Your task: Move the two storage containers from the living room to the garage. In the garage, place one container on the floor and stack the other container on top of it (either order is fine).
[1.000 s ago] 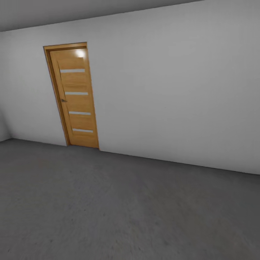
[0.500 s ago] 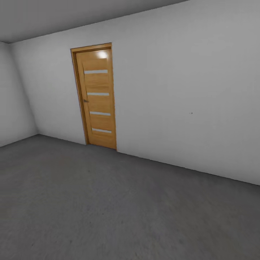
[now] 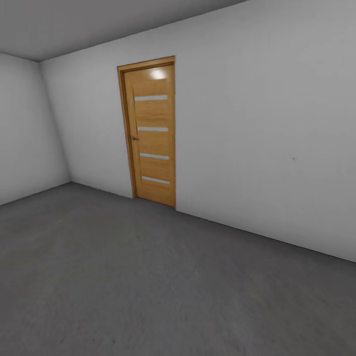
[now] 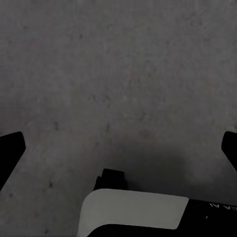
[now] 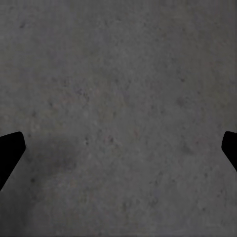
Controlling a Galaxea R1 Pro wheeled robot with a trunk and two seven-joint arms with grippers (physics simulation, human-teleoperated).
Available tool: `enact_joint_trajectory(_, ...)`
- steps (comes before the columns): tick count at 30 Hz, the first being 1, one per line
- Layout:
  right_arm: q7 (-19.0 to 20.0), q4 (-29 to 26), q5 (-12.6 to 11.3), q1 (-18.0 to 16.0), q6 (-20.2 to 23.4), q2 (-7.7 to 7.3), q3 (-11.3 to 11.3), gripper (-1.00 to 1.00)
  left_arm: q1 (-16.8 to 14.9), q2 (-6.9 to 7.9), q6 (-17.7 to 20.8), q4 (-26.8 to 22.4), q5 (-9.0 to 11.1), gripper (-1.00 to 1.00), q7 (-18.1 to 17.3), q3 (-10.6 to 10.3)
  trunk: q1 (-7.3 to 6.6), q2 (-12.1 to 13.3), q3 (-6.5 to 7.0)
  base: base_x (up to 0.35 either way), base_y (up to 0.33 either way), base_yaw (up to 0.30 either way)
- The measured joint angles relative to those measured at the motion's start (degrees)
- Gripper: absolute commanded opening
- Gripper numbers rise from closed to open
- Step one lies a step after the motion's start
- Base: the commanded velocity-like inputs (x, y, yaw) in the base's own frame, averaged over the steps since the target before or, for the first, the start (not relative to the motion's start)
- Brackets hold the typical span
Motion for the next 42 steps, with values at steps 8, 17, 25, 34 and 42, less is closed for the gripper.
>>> enact_joint_trajectory(8,0.0,0.0,0.0,0.0,0.0,0.00,0.0,1.00,0.0,0.01,-0.2,0.0,0.0,1.00,0.2,0.0,0.00,0.0,0.00,0.268,0.190,0.001)
enact_joint_trajectory(17,0.0,0.0,0.0,0.0,0.0,0.00,0.1,1.00,0.0,0.08,-0.2,0.0,0.0,1.00,0.1,0.1,0.00,0.0,0.00,0.268,0.193,0.000)
enact_joint_trajectory(25,0.0,0.0,0.0,0.0,0.0,0.00,0.1,1.00,0.0,0.10,-0.2,0.0,0.0,1.00,0.0,0.1,0.00,0.0,0.00,0.269,0.207,0.000)
enact_joint_trajectory(34,0.0,0.0,0.0,0.0,0.0,0.00,0.1,1.00,0.0,0.17,-0.1,0.0,0.0,1.00,0.1,0.1,0.00,0.0,0.00,0.285,0.165,0.000)
enact_joint_trajectory(42,0.0,0.0,0.0,0.0,0.0,0.00,0.2,1.00,0.0,0.14,-0.1,0.0,0.0,1.00,0.2,0.1,0.00,0.0,0.00,0.313,0.082,0.160)
